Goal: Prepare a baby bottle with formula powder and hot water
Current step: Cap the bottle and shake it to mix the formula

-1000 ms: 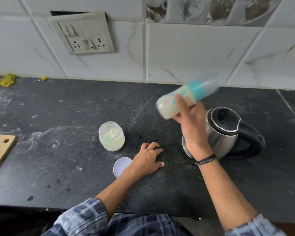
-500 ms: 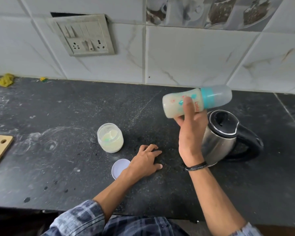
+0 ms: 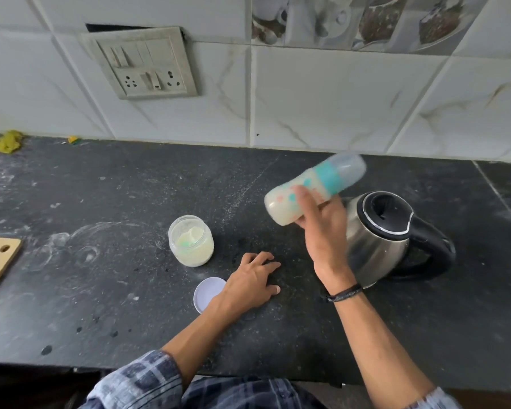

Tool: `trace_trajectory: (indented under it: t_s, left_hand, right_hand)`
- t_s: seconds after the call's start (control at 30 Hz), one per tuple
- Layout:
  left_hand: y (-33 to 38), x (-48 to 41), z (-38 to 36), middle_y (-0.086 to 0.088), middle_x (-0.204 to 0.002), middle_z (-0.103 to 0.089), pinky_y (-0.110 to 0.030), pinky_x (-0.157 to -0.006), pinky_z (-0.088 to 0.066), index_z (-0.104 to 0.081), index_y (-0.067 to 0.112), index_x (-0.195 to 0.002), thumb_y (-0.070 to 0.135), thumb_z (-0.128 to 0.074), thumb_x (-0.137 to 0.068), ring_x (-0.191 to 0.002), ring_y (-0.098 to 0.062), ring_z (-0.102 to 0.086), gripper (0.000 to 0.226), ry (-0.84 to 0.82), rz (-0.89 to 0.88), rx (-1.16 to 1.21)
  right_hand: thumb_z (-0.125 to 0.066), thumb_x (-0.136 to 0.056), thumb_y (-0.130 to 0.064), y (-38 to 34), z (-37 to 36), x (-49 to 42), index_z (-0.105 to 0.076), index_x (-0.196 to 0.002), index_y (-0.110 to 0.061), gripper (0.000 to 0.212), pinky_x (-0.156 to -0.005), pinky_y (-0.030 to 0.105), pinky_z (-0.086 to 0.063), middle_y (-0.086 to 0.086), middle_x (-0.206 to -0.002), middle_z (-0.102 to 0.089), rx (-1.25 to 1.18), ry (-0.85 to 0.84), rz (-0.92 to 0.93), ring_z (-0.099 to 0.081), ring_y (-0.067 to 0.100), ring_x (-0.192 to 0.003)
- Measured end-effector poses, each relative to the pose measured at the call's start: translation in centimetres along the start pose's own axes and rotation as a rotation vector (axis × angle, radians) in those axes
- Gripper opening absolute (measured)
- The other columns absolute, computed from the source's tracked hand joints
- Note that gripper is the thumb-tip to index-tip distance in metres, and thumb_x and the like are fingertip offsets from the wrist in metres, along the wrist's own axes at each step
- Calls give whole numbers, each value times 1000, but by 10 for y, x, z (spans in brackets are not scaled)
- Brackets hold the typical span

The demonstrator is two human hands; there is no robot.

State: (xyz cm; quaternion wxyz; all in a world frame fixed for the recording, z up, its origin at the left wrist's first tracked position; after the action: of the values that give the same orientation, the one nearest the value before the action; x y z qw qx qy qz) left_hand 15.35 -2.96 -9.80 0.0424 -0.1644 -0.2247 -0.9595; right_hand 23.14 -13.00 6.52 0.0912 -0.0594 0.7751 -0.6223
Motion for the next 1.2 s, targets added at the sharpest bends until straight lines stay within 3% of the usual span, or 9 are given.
trace_trajectory:
  t_s: [0.1, 0.2, 0.27, 0.47, 0.6, 0.77, 0.87, 1.0, 1.2]
  left_hand:
    - [1, 1, -1, 12, -159, -28, -43, -106, -49, -39, 28, -156, 44, -61, -97, -145, -22, -21, 64, 3, -2, 1]
    - [2, 1, -3, 11, -160, -27, -43, -106, -48, -38, 28, -157, 44, -60, -98, -145, -22, -20, 65, 7, -6, -3]
    - [1, 0, -2, 12, -160, -26, -42, -107, -48, -37, 30, -157, 45, -60, -98, -146, -22, -19, 65, 4, -14, -3]
    - [1, 1, -4, 12, -160, -27, -45, -107, -48, -38, 29, -156, 45, -60, -97, -146, -22, -20, 65, 4, 4, -2]
    - [0, 1, -2, 13, -161, -25, -44, -109, -46, -37, 31, -157, 45, -59, -98, -147, -21, -18, 65, -5, 2, 7]
    - [2, 0, -2, 12, -160, -27, -44, -108, -46, -38, 29, -156, 45, -59, -98, -146, -22, -20, 64, -1, 6, -7]
    - [1, 1, 0, 13, -161, -26, -44, -108, -47, -37, 31, -157, 45, -59, -98, -147, -21, -19, 64, -6, 3, -4]
    - [2, 3, -3, 12, -162, -25, -44, -106, -48, -37, 30, -157, 45, -60, -98, -146, -20, -18, 65, 5, 15, -8]
    - [2, 3, -3, 13, -162, -24, -44, -106, -48, -36, 30, -157, 45, -60, -98, -148, -21, -17, 66, 3, 12, 0]
  right_hand:
    - [-72, -94, -22, -5, 4, -3, -60, -120, -25, 29, -94, 46, -60, -9, -110, -74, -85, 54, 7, -71, 12, -111]
    - [-82, -82, -38, 3, -1, -2, -65, -112, -24, 38, -88, 39, -60, -11, -100, -77, 156, -75, 4, -74, 9, -100]
    - [-83, -83, -41, -4, 4, 4, -63, -115, -26, 41, -89, 36, -59, -14, -105, -77, 67, 5, 58, -72, 9, -105]
    - [-82, -88, -29, 8, 2, 5, -66, -116, -21, 33, -97, 59, -56, -10, -102, -78, 63, -24, -18, -74, 13, -104]
    - [-75, -83, -41, -5, 17, 14, -61, -121, -28, 43, -98, 51, -56, -12, -114, -76, -70, 167, 80, -70, 16, -115]
    - [-84, -83, -39, 10, 6, 11, -65, -123, -11, 52, -90, 45, -59, -1, -106, -77, 137, -5, 2, -74, 14, -102]
    - [-78, -86, -38, 5, 14, 15, -64, -120, -29, 38, -96, 46, -57, -9, -112, -76, 24, 109, 66, -71, 14, -110]
    - [-82, -87, -33, 16, 3, 9, -64, -121, -19, 41, -95, 48, -58, -3, -108, -76, 159, -53, 1, -73, 14, -105]
    - [-76, -84, -40, 3, 13, 13, -59, -128, -24, 49, -98, 46, -58, -10, -116, -74, 4, 106, 84, -69, 13, -114]
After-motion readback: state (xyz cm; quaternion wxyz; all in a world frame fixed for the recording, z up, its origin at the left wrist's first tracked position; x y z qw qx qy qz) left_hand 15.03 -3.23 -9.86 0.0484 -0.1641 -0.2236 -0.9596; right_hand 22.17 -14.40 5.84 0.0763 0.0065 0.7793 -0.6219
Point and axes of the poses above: each hand's wrist, its own x-axis away from the middle knuckle, its own z-axis out of the back of the hand, y = z × x, the point moved 8 cm from there along -x, towards the middle knuckle
